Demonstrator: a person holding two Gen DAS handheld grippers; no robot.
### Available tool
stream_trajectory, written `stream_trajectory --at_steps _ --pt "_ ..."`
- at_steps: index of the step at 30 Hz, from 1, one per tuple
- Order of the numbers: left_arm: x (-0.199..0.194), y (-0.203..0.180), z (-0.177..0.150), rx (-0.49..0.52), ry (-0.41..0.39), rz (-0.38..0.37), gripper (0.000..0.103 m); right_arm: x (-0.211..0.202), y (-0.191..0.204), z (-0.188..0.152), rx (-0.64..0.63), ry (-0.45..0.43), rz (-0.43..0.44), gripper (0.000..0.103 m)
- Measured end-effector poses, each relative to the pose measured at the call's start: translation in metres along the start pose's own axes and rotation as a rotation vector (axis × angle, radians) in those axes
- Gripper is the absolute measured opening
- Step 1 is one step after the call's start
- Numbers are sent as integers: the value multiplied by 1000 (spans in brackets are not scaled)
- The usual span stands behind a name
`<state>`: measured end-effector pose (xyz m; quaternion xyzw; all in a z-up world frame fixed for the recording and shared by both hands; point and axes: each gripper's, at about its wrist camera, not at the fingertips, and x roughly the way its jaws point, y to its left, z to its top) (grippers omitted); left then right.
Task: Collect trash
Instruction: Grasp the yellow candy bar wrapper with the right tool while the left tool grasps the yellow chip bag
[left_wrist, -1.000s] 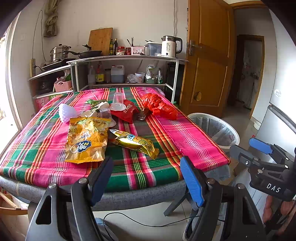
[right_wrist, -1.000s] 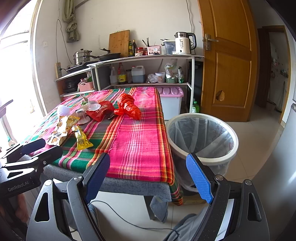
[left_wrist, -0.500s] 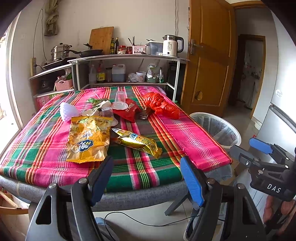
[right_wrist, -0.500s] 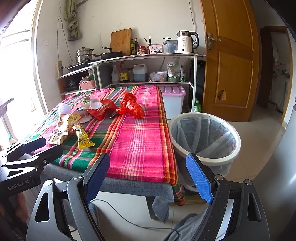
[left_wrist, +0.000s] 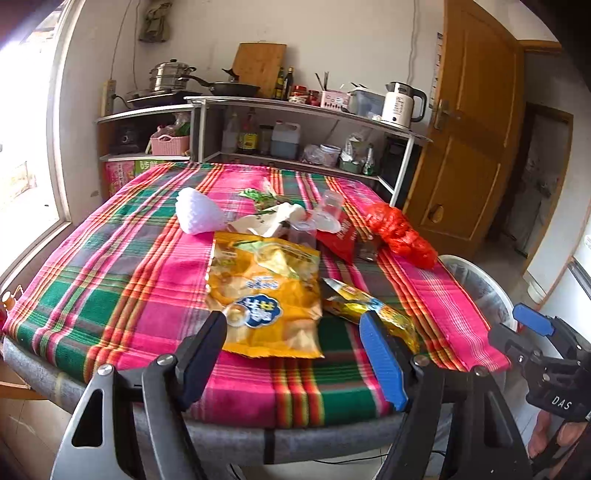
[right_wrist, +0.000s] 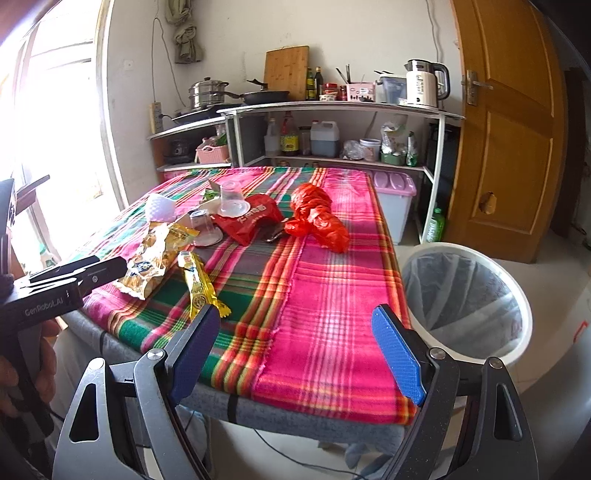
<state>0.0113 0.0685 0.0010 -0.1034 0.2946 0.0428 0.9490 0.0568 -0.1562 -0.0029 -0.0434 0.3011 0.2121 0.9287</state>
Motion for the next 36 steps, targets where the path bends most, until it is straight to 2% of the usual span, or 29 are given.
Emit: stream_trajectory --at_steps 3,6,12,14,18,20,22,27,30,32,35,36 --pt "11 16 9 -27 17 13 76 17 10 10 -25 17 46 83" --pt "22 29 14 -39 31 32 76 36 22 17 -58 49 94 77" --pt "43 52 20 -95 79 20 76 71 49 22 -132 119 183 65" --pt "49 56 22 -108 93 14 76 83 56 22 -147 146 203 55" --pt "60 58 21 -121 130 -7 76 99 61 20 -153 194 216 44" --pt "65 57 21 -122 143 -14 76 102 60 20 -150 196 210 31" --pt "70 56 21 -127 158 -22 76 102 56 21 -137 197 212 25" --pt "79 46 25 -99 163 -32 76 97 41 22 -90 197 199 24" --pt "83 35 25 -58 162 -11 76 92 35 21 -64 193 192 24" --pt "85 28 24 -24 159 19 70 88 31 20 -52 190 186 24" --pt "86 20 22 20 155 62 57 84 25 18 -34 186 178 24" --pt "86 19 22 28 154 69 48 82 23 18 -29 185 175 24"
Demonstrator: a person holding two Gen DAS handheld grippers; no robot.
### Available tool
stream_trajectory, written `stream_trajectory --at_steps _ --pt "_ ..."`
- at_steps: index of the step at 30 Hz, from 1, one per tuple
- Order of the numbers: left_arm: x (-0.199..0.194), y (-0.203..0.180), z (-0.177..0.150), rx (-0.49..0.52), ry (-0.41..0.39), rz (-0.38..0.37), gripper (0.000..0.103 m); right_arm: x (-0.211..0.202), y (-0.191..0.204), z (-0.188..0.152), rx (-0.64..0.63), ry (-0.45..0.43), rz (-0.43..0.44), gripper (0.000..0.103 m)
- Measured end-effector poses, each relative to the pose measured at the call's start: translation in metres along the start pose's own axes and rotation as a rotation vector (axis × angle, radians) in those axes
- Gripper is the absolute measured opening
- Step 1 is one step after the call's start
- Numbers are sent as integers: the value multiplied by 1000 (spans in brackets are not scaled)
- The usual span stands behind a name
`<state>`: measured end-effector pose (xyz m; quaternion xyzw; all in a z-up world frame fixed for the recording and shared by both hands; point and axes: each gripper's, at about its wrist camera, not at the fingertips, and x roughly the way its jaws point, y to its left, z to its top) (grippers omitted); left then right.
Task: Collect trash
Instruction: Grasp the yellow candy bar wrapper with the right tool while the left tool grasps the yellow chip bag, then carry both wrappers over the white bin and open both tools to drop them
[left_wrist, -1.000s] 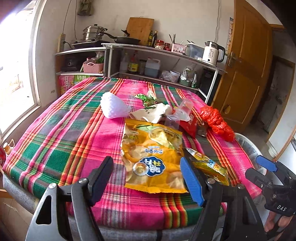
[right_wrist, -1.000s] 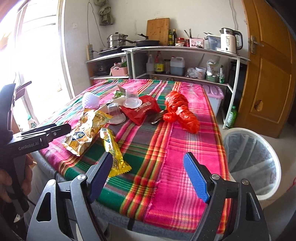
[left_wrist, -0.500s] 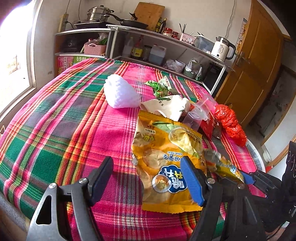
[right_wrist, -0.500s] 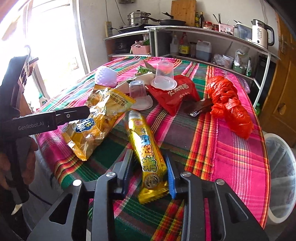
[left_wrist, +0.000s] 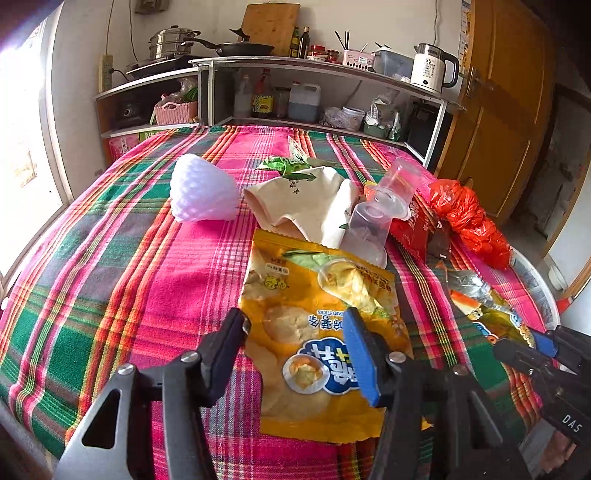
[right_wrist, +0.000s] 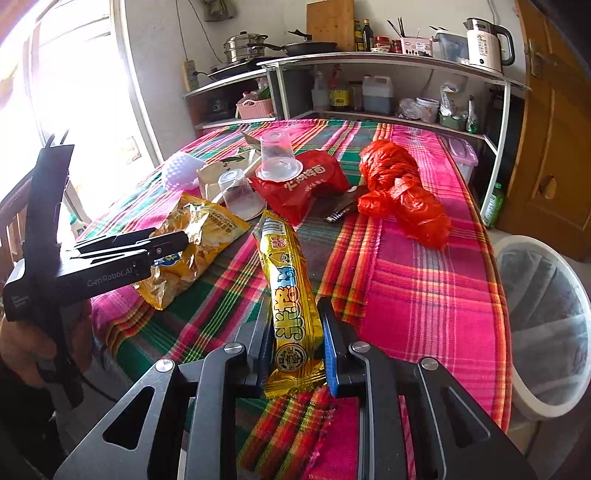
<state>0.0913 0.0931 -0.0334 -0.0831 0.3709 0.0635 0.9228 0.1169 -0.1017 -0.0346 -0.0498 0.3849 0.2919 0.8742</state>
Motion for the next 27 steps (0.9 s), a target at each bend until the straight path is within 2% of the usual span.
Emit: stream_trajectory --at_steps 3,7,12,22,27 --pt "-2 0 0 5 1 15 20 -5 -6 -1 16 -7 -8 24" --pt "-7 2 -3 -18 4 -17 5 -14 -9 -5 35 -22 -22 24" --pt "-23 1 -6 -43 -21 -75 2 -27 -16 -10 60 -43 -43 24" --pt "-63 -23 1 -13 -96 -147 0 -58 -33 -25 122 -88 -97 24" --pt "-76 -48 10 26 -132 -194 0 -77 -50 -34 163 -120 -141 24"
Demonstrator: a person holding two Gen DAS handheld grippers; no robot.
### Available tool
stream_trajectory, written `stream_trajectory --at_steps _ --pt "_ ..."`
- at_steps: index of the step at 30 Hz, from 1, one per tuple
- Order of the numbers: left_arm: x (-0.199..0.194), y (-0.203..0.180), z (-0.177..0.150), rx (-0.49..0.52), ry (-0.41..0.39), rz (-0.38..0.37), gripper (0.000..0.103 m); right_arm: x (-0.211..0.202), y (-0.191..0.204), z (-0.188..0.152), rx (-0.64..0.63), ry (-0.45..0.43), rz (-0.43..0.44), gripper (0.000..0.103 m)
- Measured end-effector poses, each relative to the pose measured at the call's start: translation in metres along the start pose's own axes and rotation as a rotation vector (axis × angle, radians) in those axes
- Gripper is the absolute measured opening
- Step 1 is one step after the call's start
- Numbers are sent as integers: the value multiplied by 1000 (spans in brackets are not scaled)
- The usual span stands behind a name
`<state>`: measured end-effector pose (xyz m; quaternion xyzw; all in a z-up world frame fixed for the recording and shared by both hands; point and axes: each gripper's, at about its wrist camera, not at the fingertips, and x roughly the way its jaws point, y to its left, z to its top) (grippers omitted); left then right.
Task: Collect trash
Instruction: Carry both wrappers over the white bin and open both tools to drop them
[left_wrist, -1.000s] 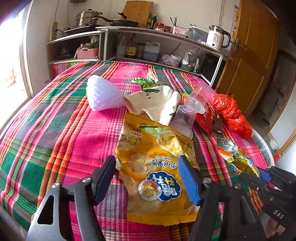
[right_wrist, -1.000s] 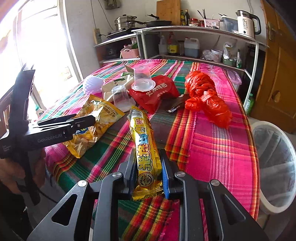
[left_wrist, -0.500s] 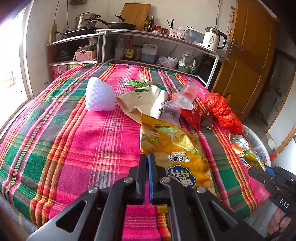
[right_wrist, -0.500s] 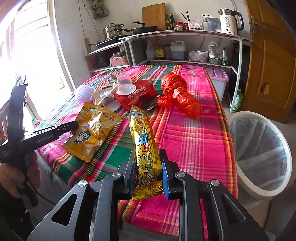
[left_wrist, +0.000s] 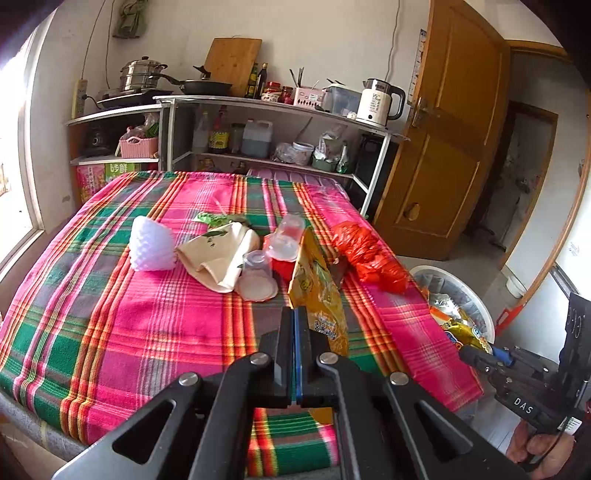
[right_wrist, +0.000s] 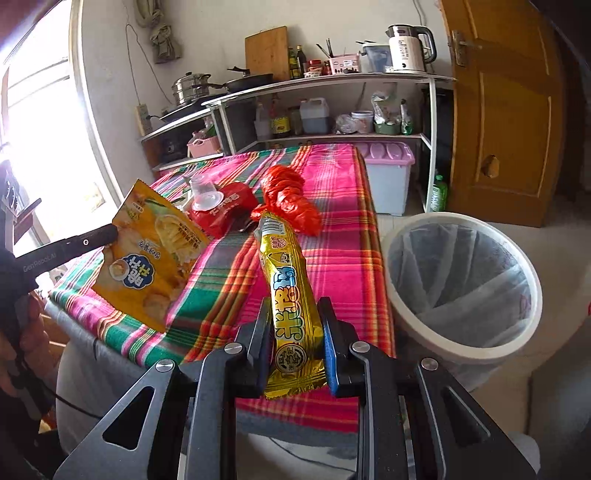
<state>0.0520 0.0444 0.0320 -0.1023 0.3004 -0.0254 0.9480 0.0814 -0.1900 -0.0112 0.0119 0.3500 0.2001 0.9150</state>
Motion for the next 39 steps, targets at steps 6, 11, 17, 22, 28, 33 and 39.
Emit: stream_trajectory --at_steps 6,11,17,22,28,33,39 --pt "12 -41 19 52 -11 -86 0 -13 -31 0 65 -34 -67 24" --pt "26 -80 31 102 -16 -149 0 -19 -61 1 115 -50 -118 24" --pt "45 -119 45 129 -14 -228 0 -18 -92 1 167 -50 -158 24" --pt "71 -152 56 156 4 -284 0 -9 -113 5 195 -36 -185 24" --pt "108 -184 57 173 64 -342 0 4 -139 6 232 -8 -211 24" --pt "138 -198 51 181 134 -370 1 17 -157 5 263 31 -212 24" --pt "158 -202 38 175 207 -363 12 27 -165 2 268 61 -219 36"
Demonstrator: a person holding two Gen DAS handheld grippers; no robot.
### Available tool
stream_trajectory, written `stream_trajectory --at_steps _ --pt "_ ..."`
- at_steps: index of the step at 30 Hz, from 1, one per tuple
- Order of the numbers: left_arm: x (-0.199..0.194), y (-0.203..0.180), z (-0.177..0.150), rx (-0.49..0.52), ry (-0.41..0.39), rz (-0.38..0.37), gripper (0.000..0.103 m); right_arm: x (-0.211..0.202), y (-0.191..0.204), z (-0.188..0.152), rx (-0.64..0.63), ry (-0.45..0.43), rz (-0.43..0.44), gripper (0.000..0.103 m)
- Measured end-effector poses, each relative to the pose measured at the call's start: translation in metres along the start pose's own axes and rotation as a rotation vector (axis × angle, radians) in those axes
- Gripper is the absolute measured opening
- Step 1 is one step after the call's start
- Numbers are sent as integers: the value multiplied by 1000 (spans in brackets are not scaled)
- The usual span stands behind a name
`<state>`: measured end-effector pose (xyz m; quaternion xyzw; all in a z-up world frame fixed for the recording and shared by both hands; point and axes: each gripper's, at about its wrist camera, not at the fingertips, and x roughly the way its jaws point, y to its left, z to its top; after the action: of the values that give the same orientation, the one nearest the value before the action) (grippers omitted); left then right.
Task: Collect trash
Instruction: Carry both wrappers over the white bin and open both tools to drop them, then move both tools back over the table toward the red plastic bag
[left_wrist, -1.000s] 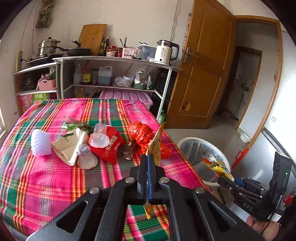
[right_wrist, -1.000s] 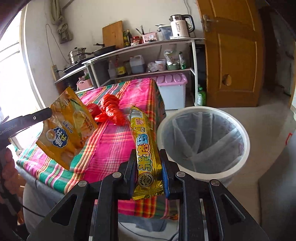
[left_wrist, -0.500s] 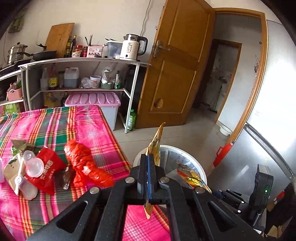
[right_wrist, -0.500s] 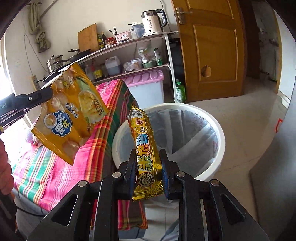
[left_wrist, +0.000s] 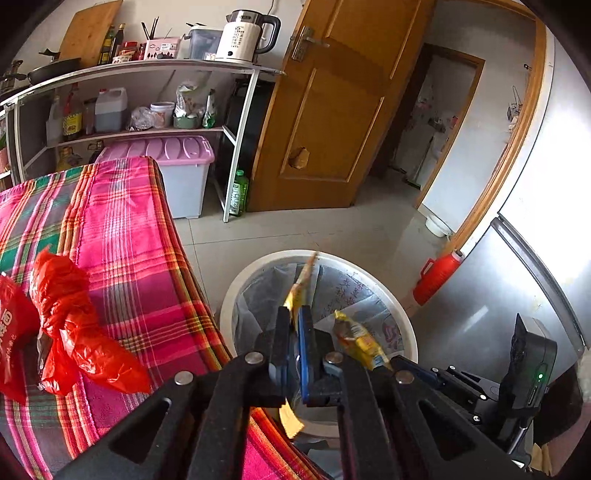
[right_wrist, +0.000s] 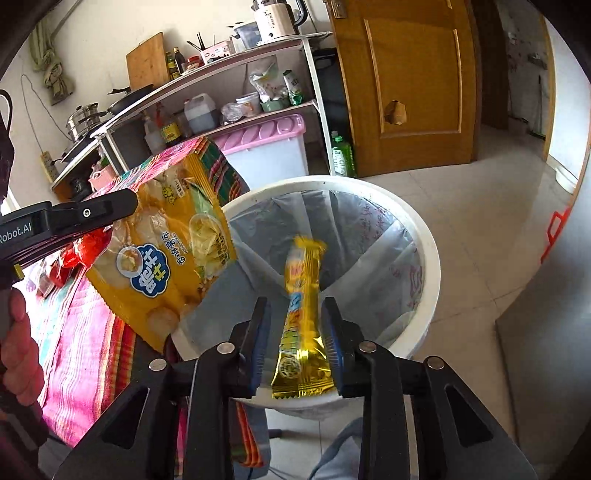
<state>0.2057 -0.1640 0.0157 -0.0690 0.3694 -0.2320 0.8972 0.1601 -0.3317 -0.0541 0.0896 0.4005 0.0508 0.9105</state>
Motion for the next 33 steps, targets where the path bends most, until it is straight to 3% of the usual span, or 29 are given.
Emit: stream_trajectory --at_steps 1,3,10,21,26,33 --pt "0 0 -1 -1 2 1 21 1 0 0 -2 0 0 43" --pt "0 2 -3 -7 -2 -6 25 0 -1 0 -2 -5 2 46" --pt "-15 6 -4 0 -35 1 25 -11 6 0 -21 -41 -4 46" --pt "-84 19 -34 22 -138 108 25 -54 44 -11 -113 -121 59 46" --pt "-115 31 -53 9 -157 168 25 -70 70 -20 -157 -129 63 46" --pt "-148 45 -80 0 -178 239 25 -85 99 -33 -202 -132 134 46"
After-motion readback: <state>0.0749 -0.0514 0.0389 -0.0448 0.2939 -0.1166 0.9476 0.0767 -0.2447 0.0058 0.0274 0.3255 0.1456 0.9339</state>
